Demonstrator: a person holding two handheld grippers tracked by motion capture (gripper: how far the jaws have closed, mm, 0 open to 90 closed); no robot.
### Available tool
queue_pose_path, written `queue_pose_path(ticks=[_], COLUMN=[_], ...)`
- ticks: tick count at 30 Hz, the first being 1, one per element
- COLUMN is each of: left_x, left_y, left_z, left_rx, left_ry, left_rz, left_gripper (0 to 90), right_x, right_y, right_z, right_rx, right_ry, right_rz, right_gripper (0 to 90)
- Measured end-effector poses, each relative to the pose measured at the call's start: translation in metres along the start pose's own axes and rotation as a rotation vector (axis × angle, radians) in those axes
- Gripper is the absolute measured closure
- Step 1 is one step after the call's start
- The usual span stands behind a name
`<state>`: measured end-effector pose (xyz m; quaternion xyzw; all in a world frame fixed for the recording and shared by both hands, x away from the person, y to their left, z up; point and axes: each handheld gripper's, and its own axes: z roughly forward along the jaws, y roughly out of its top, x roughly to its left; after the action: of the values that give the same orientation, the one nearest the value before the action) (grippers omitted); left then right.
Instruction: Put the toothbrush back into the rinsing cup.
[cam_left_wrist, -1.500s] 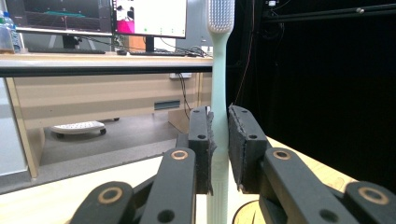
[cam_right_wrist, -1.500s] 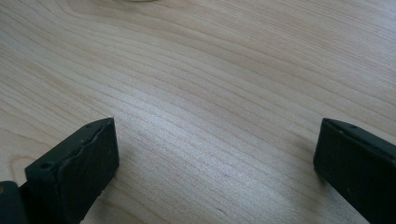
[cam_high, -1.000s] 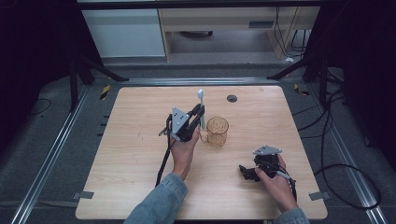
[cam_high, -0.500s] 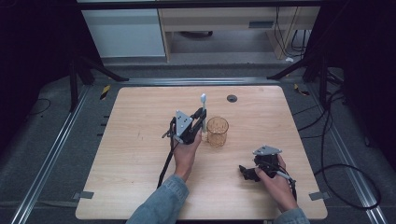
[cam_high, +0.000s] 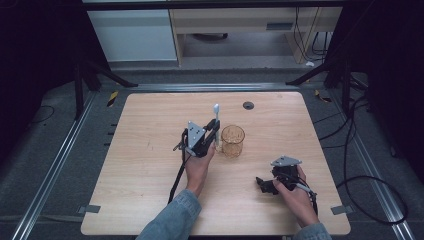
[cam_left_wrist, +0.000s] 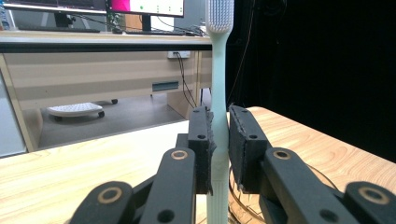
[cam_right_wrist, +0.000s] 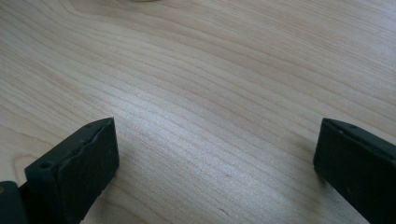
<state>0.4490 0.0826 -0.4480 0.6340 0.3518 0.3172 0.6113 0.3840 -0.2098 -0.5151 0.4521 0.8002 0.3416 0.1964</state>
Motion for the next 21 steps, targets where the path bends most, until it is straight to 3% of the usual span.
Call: queue_pose_path(ticks=[21], left_x=[0.0], left_y=[-0.015], left_z=[-0.001], left_rx=[0.017], left_ry=[-0.006], left_rz=[0.006], left_gripper=[78.8], right_x=[0.0], right_y=[0.0], right_z=[0.0], right_rx=[-0.001], right_ry=[0.001], right_rz=[-0.002], right_gripper=[0.4])
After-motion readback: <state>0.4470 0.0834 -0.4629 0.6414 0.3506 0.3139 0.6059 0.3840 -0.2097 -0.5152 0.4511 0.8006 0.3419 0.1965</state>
